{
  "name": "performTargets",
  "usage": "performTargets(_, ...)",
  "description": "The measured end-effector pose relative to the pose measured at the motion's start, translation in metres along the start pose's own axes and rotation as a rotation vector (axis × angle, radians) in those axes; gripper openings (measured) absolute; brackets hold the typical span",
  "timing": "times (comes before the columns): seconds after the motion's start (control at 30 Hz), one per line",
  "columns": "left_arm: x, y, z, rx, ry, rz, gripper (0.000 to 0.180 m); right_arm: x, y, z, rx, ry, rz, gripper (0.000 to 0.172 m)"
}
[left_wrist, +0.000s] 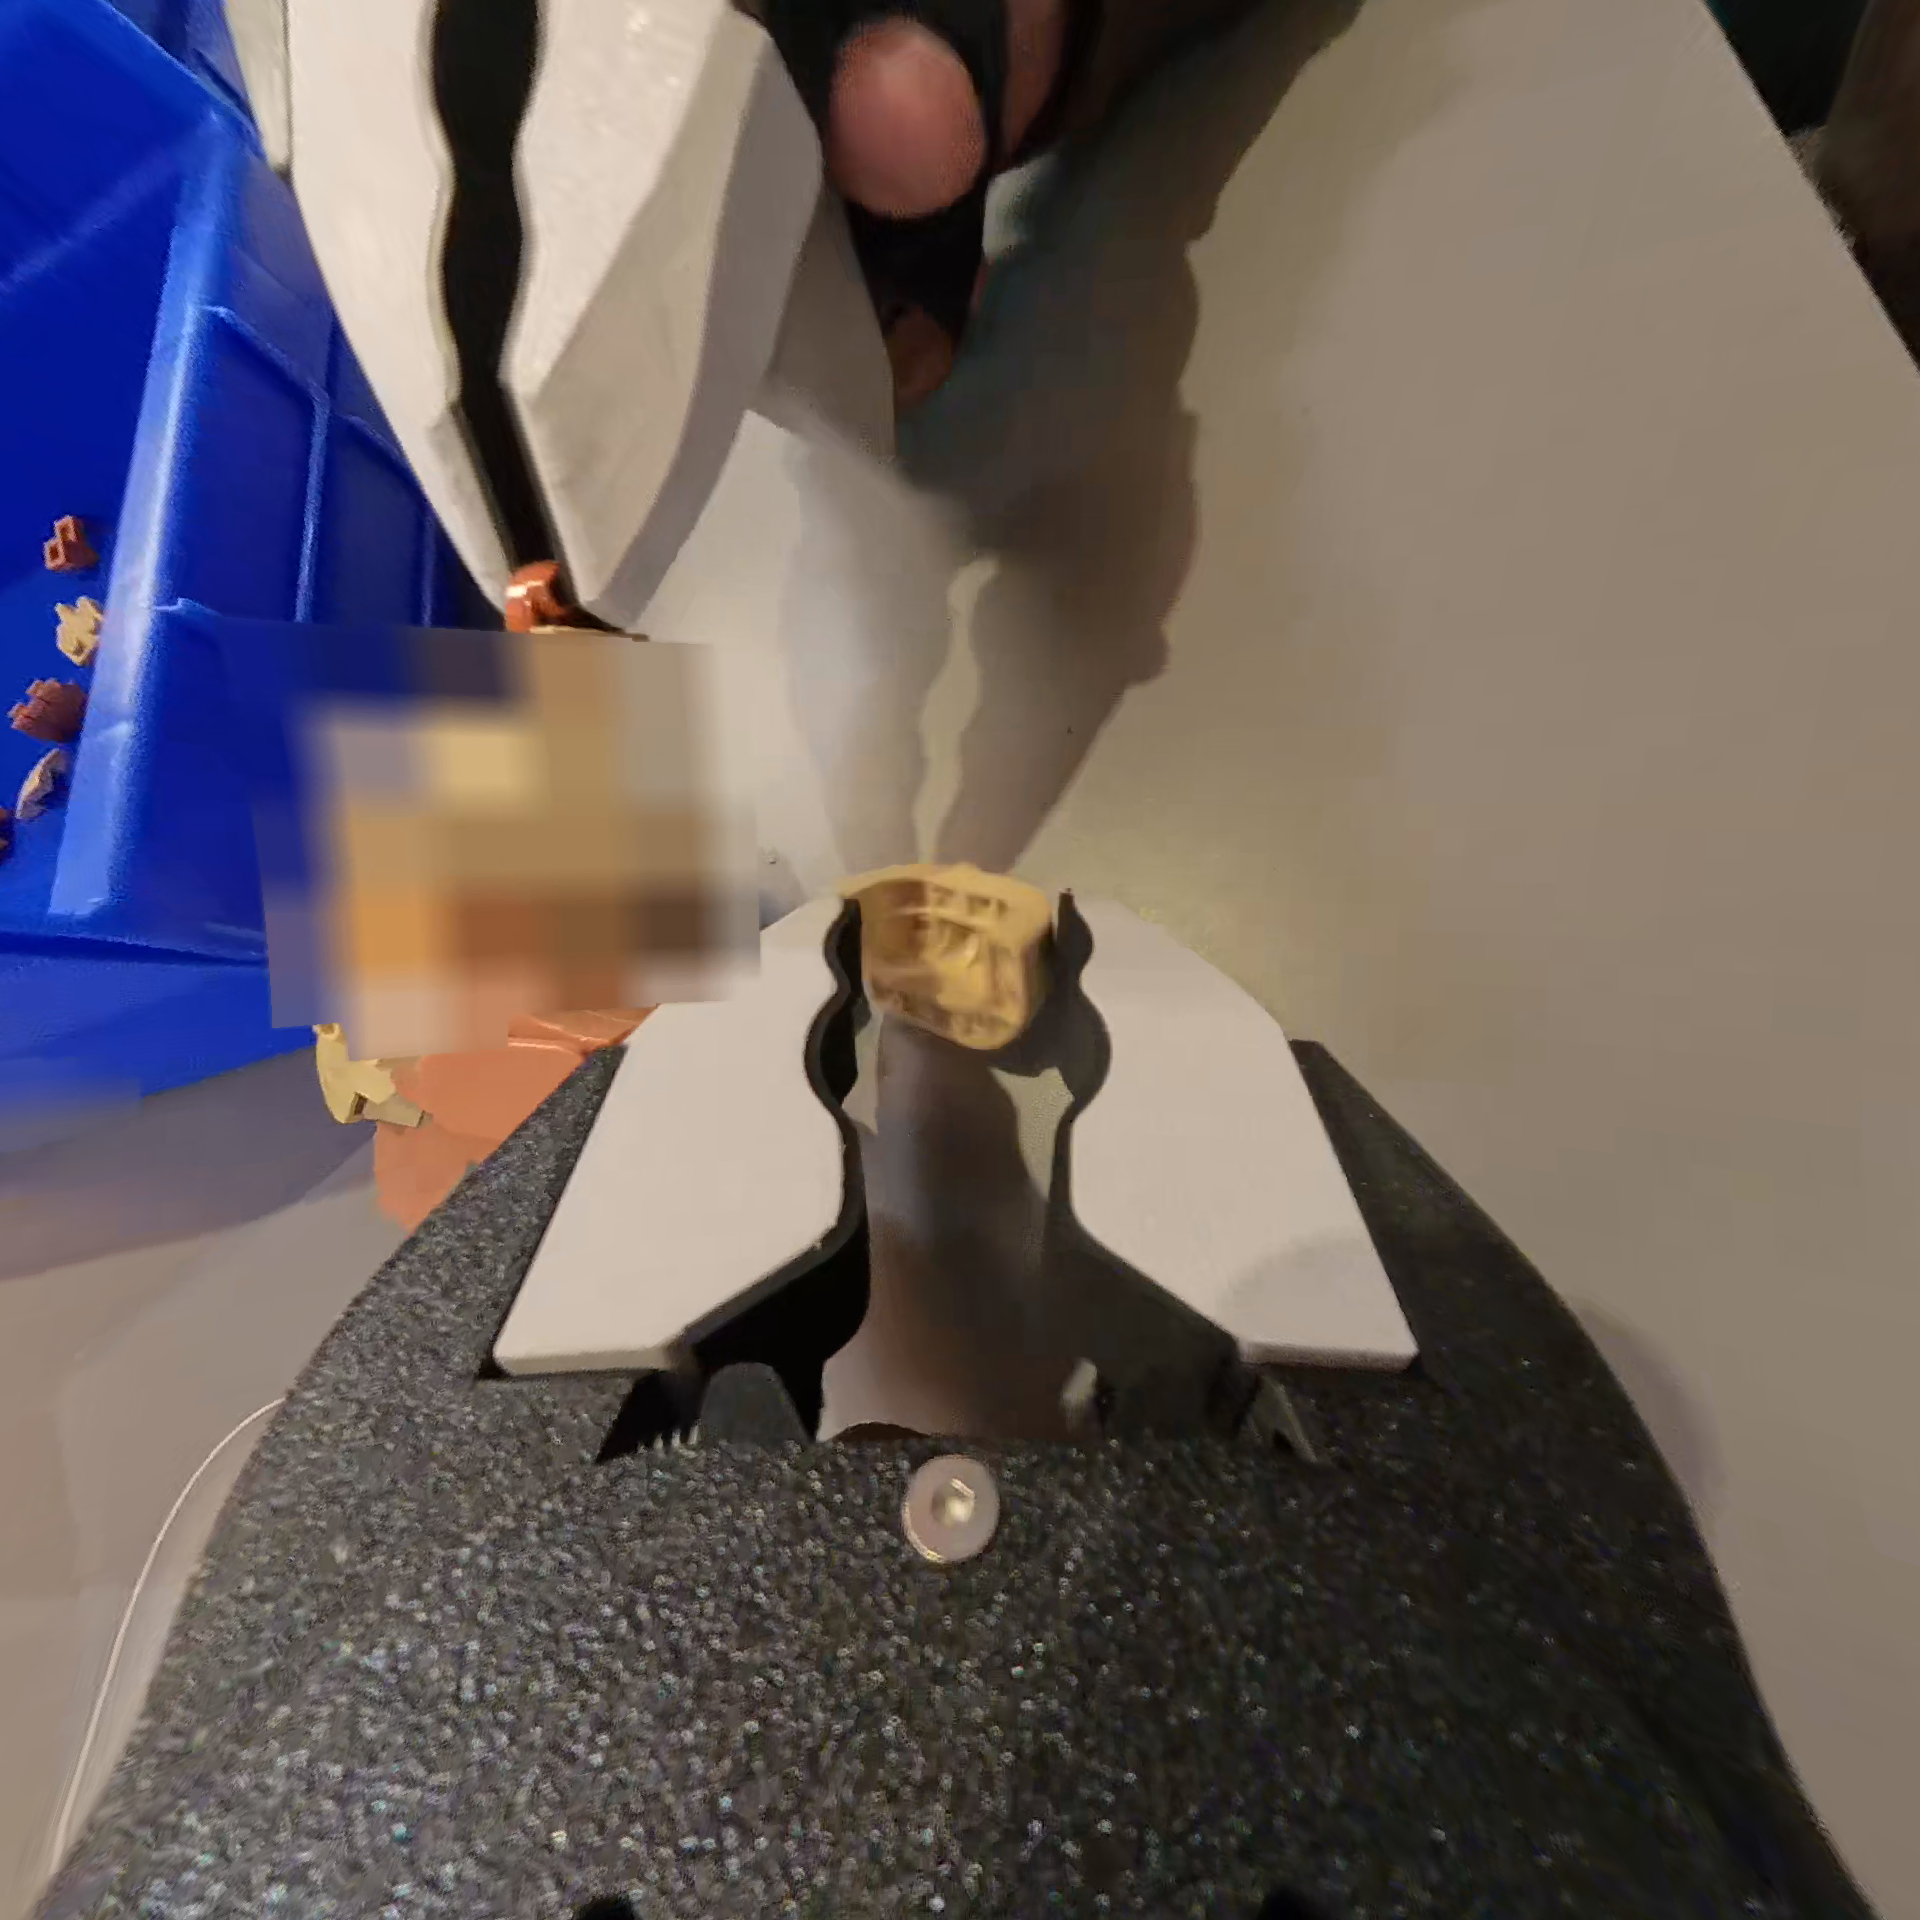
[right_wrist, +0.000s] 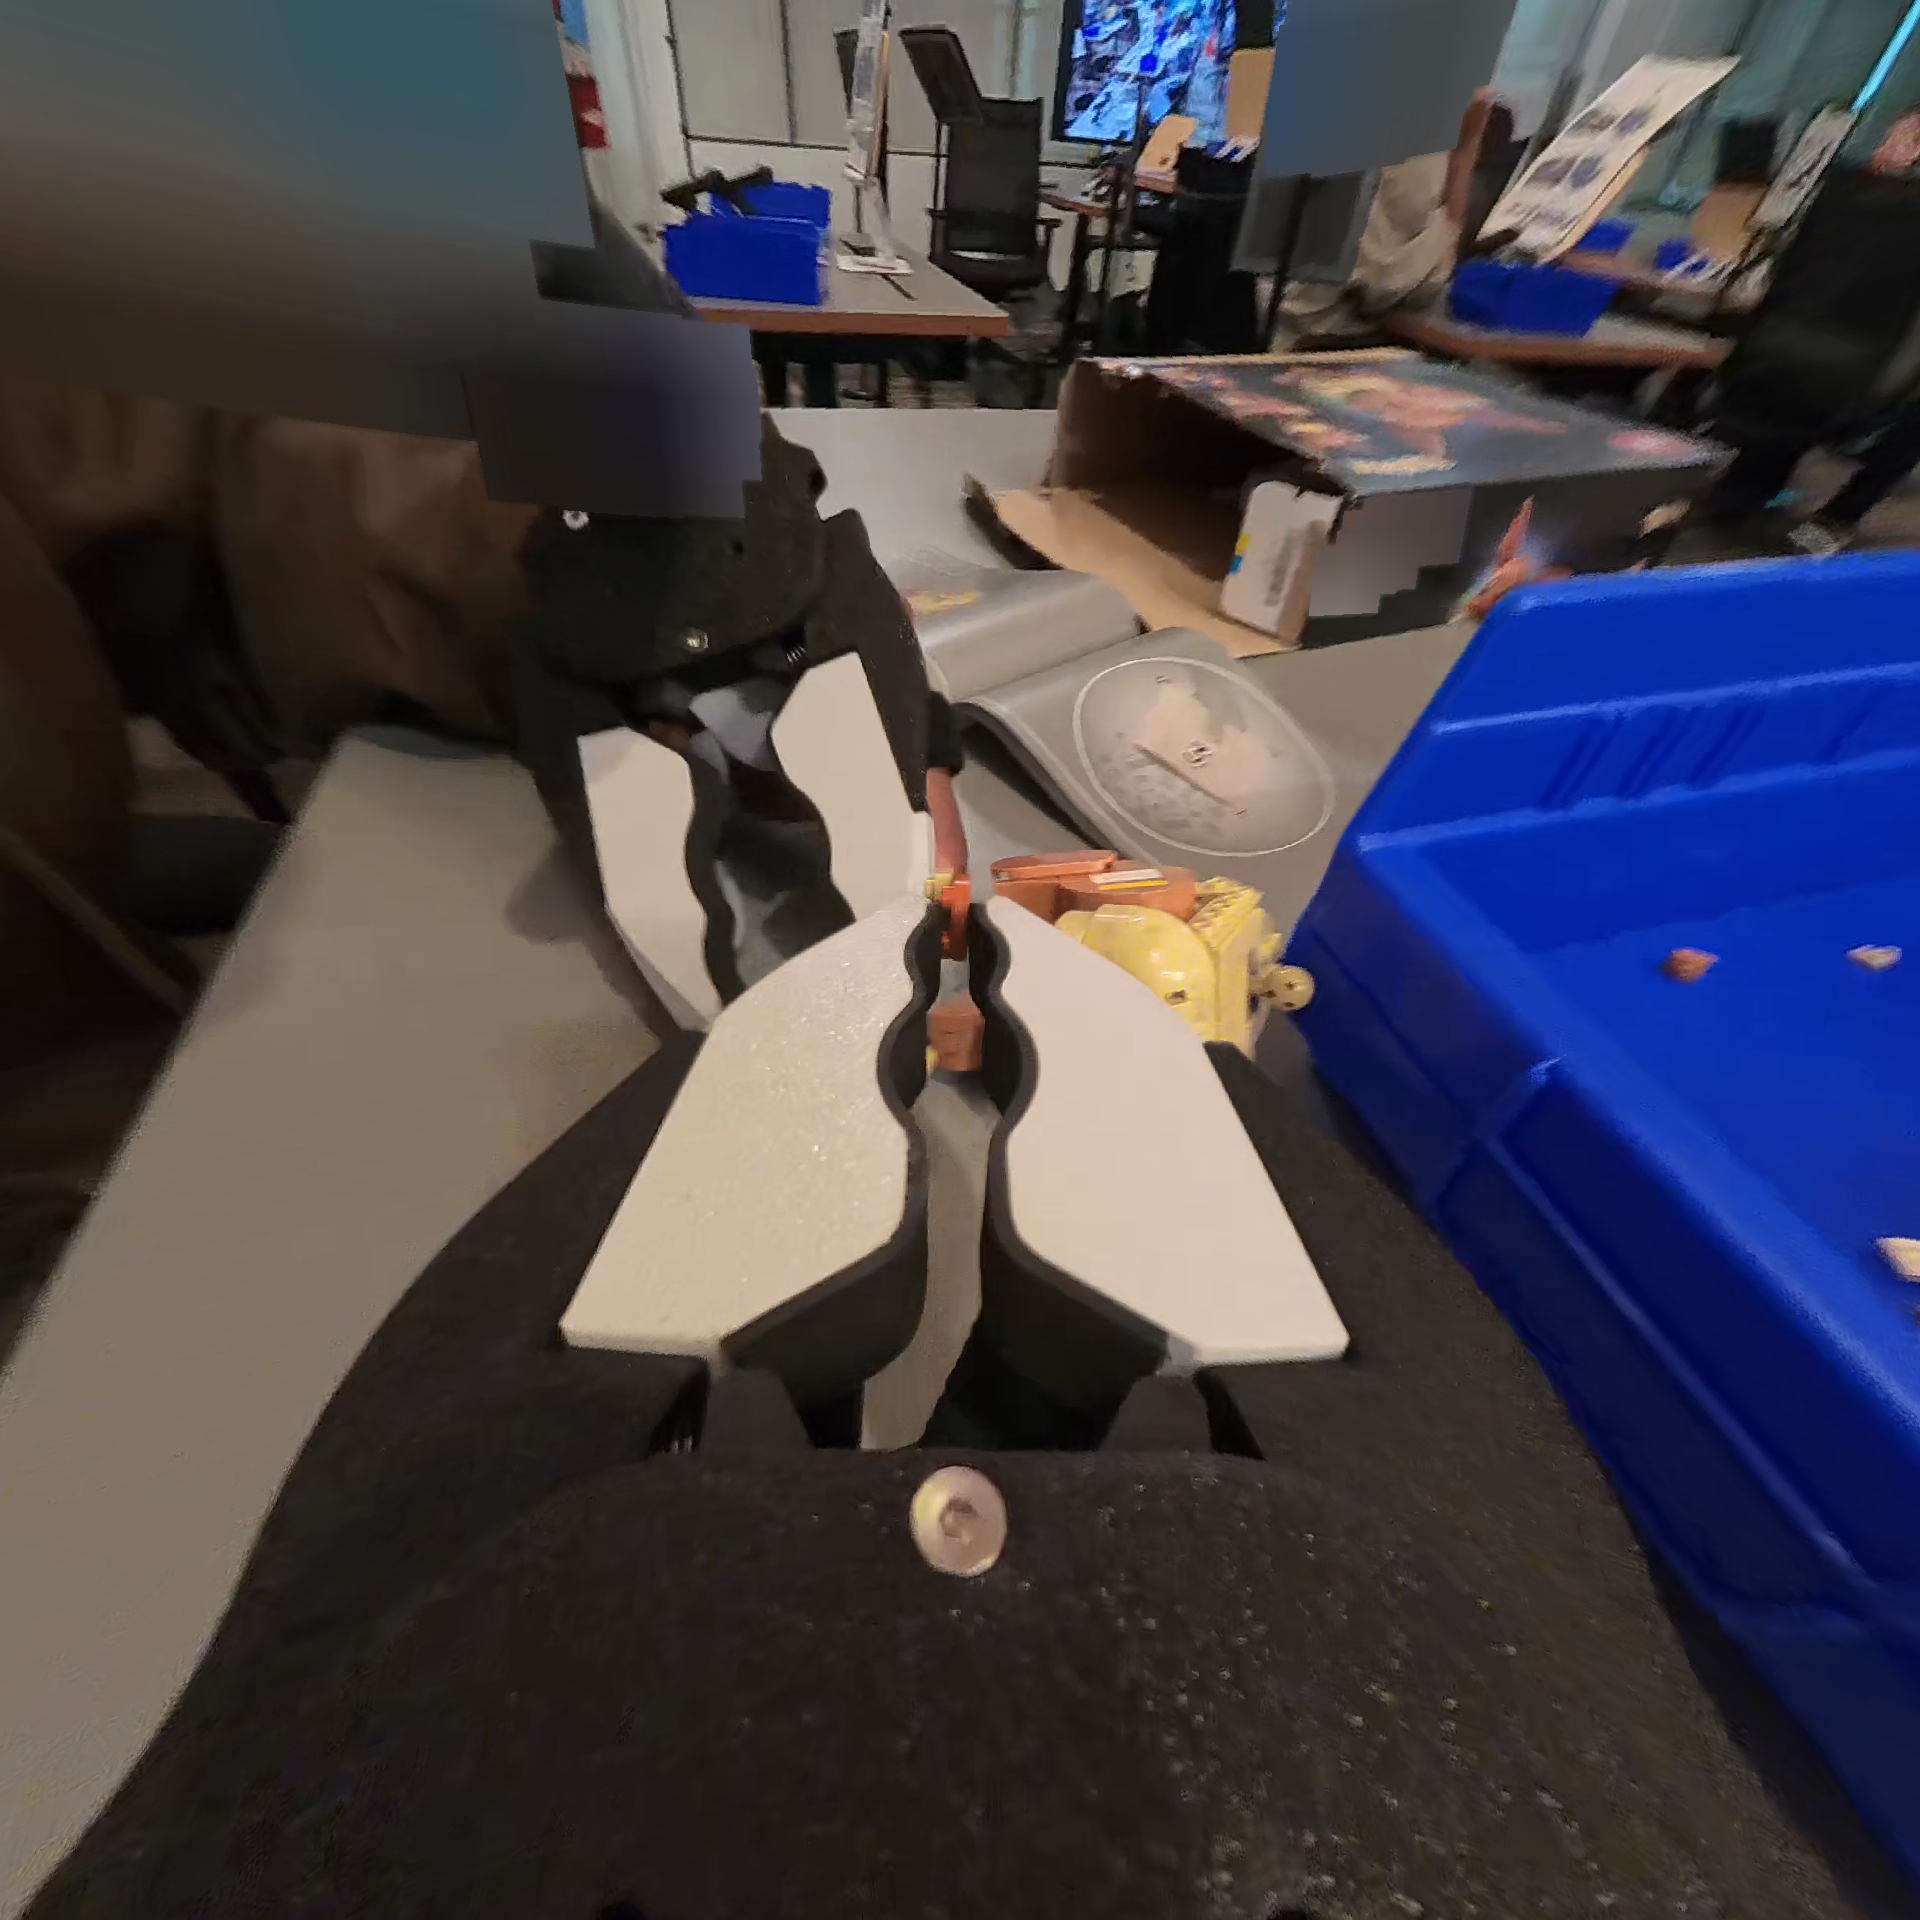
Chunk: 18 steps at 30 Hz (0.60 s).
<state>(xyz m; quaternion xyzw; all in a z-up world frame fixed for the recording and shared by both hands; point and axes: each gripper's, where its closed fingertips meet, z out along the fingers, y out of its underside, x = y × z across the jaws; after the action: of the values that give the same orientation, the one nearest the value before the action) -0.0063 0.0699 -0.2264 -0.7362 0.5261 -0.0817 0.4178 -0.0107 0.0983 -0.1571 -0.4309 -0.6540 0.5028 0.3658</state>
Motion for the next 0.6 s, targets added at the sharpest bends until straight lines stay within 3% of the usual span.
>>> performTargets(0.13,-0.009,-0.016,-0.014,0.127,0.035,-0.157,0.04,0.005,-0.006,-0.003,0.018,0.112,-0.2,0.005)
performTargets(0.27,-0.025,-0.049,-0.041,0.418,0.154,-0.485,0.036,0.001,-0.011,-0.005,0.037,0.212,-0.481,0.005)
performTargets(0.37,-0.033,-0.059,-0.051,0.559,0.254,-0.674,0.035,-0.012,-0.015,-0.004,0.058,0.243,-0.702,0.005)
performTargets(0.6,-0.017,-0.064,-0.046,0.592,0.408,-0.728,0.035,-0.036,-0.026,-0.006,0.16,0.225,-0.855,0.005)
